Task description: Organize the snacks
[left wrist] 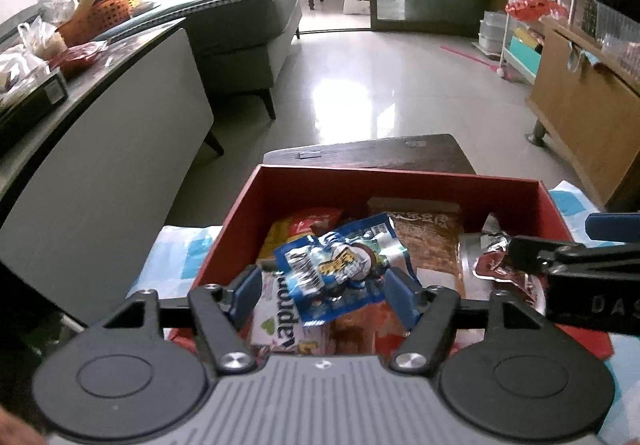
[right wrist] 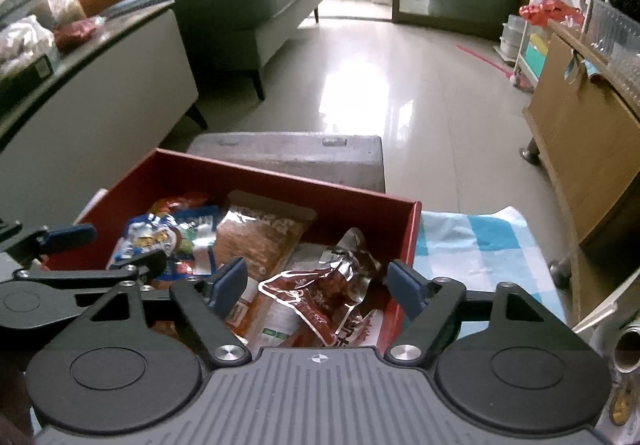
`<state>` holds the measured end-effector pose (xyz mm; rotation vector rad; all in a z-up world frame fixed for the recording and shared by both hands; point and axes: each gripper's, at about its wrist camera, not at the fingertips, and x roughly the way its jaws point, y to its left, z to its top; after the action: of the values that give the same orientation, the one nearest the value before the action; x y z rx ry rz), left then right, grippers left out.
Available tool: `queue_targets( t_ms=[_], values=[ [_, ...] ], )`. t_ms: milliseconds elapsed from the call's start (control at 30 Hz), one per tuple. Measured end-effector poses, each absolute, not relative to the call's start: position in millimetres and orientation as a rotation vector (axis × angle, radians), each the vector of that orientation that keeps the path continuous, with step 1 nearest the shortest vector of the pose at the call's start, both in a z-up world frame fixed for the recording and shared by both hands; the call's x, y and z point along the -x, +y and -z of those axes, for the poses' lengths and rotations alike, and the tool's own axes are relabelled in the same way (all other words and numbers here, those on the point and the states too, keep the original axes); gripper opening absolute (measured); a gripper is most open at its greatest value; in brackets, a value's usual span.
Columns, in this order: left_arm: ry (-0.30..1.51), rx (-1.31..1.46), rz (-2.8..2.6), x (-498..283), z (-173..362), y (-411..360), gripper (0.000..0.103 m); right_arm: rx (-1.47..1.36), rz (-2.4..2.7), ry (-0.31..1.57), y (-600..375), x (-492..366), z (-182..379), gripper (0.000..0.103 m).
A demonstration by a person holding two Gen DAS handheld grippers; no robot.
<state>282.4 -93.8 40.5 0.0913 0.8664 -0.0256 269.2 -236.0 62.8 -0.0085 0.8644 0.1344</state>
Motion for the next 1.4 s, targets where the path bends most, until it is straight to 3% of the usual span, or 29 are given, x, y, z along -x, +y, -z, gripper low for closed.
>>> queue_targets(
  t_ms=[100, 567, 700, 1400],
  values=[
    [0.867, -0.069, 0.023, -272, -49, -83, 0.067, 0.003, -0.136, 0.854, -237, -261, -73, 0.084],
    [0.895, -0.009, 0.053, -203, -62, -56, 0.069, -0.039, -0.109, 0.872, -237, -182, -81, 0.088],
    [0.908, -0.013, 0.063, -186, -61, -56, 0.07, -0.059, -0.113, 0.874, -234, -161, -81, 0.094],
    [0.918, 0.002, 0.096, -118, -64, -48, 0.076, -0.073, -0.143, 0.881, -217, -91, -79, 0.097]
  ],
)
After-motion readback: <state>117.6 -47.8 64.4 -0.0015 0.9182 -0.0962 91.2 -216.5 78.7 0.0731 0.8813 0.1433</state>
